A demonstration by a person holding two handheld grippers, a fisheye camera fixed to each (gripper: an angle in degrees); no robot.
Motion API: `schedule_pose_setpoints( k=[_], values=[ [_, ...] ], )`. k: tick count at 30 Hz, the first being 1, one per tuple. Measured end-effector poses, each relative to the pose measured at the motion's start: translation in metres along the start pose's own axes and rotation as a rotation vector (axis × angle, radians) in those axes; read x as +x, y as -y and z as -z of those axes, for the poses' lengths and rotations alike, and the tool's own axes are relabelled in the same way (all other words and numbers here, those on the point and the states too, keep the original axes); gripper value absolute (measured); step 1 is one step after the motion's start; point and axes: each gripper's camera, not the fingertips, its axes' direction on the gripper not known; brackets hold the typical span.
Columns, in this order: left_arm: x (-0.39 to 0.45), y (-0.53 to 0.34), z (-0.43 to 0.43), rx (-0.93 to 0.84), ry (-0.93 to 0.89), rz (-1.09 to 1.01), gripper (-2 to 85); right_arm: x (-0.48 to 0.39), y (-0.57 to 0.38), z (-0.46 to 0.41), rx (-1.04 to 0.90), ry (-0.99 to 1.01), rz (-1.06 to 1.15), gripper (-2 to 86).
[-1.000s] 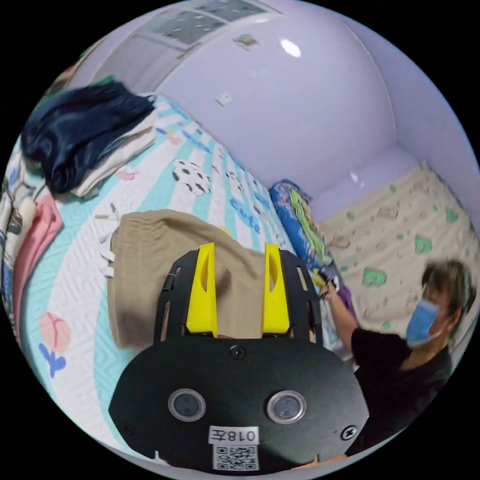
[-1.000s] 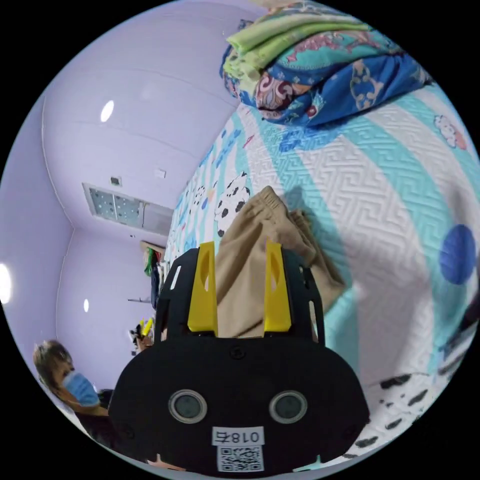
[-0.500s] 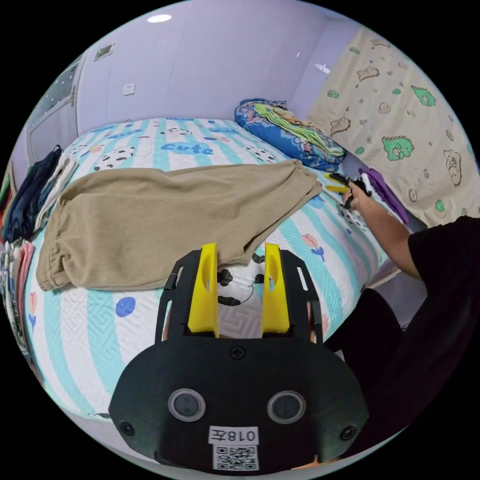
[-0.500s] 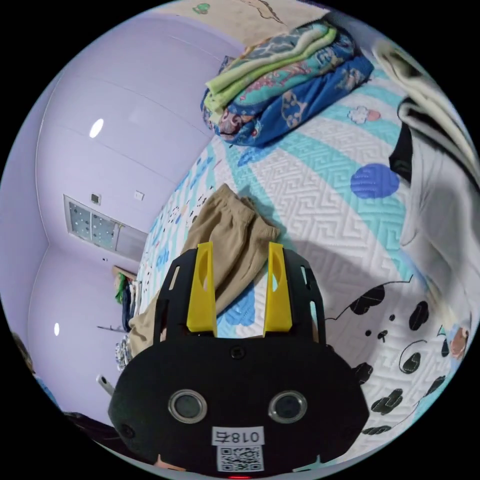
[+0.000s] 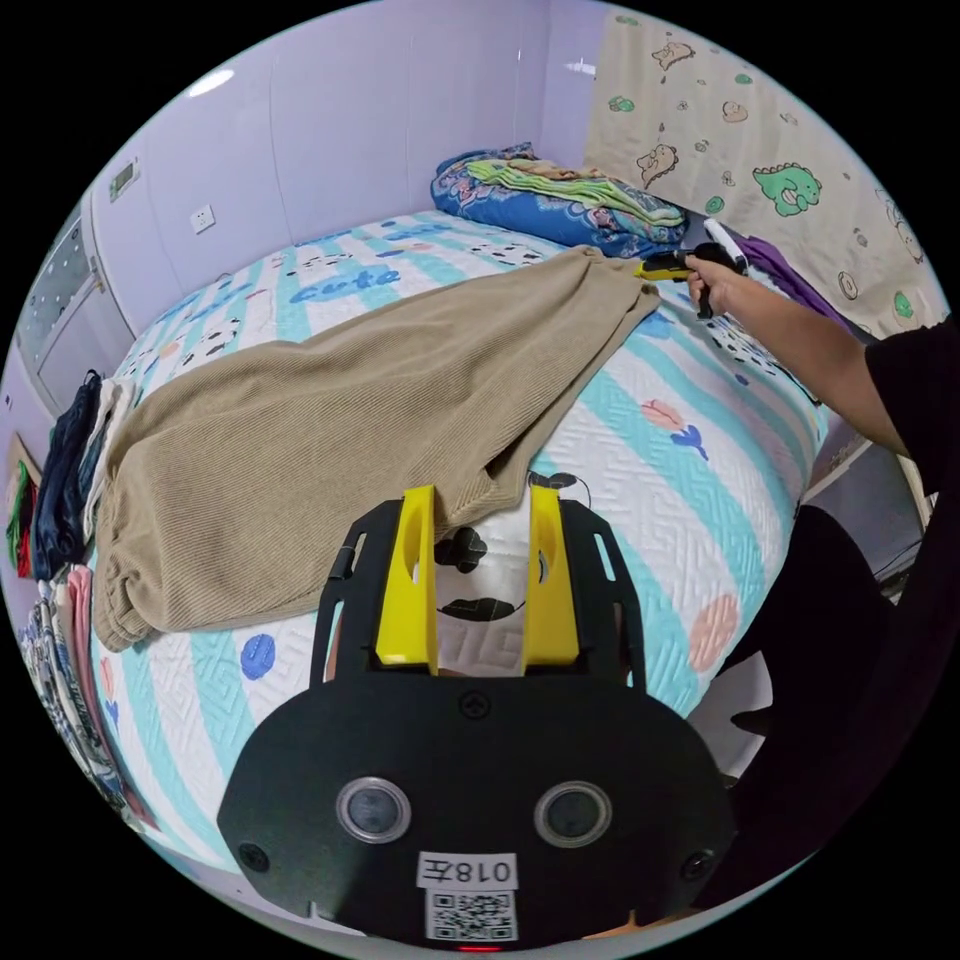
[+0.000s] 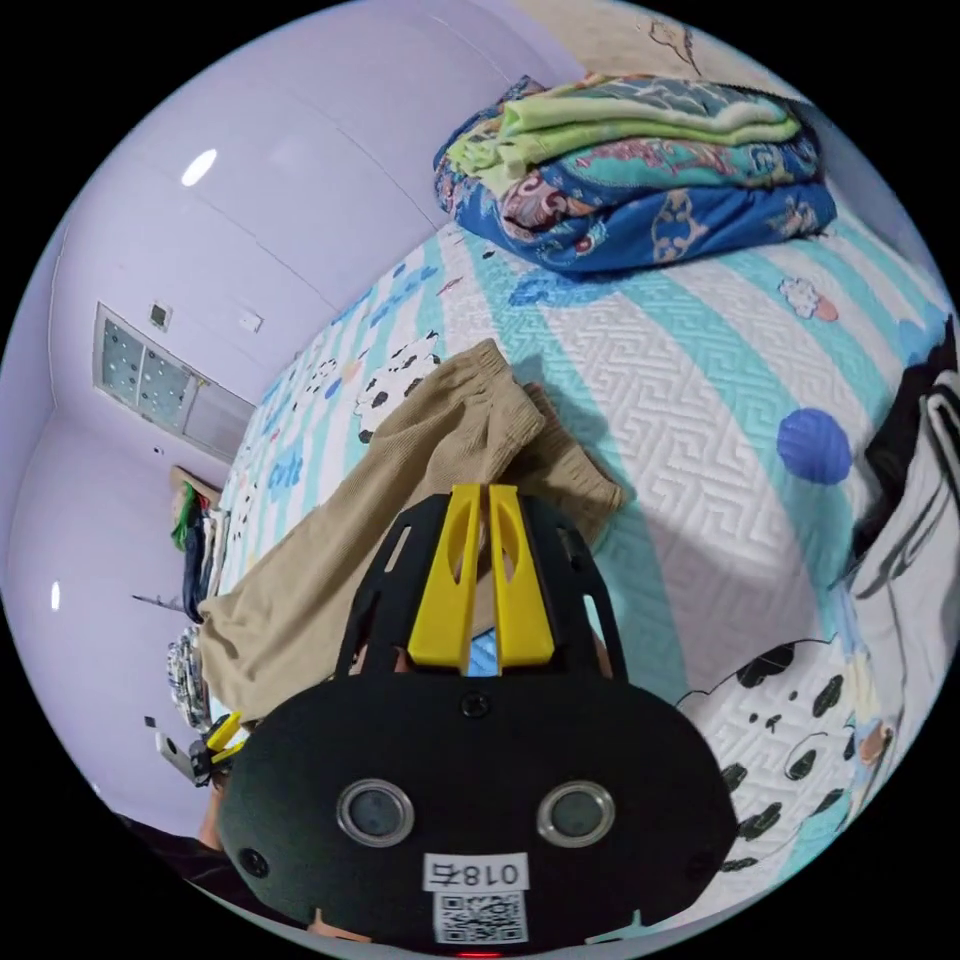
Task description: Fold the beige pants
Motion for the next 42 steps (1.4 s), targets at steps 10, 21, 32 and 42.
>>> schedule_pose_setpoints(
  k=[10,21,32,42],
  values=[
    [-0.017,0.021,0.057,0.014,-0.041,-0.014,13.7,0.069,-0.023,0.009,-0.059,0.075,-0.114,1.5],
    [-0.027,0.061,0.062,-0.092,-0.035,-0.124,16.1,0.124,-0.047,0.029,-0.011,0.290,-0.246,13.7],
    [-0.066,0.088,0.071,-0.196,0.053,-0.110,9.4,0.118,-0.034,0.010,0.006,0.440,-0.251,13.7],
    [-0.127,0.098,0.120,-0.114,-0.063,-0.090,3.5,0.049,-0.010,0.045,0.030,0.389,-0.136,1.2]
  ],
)
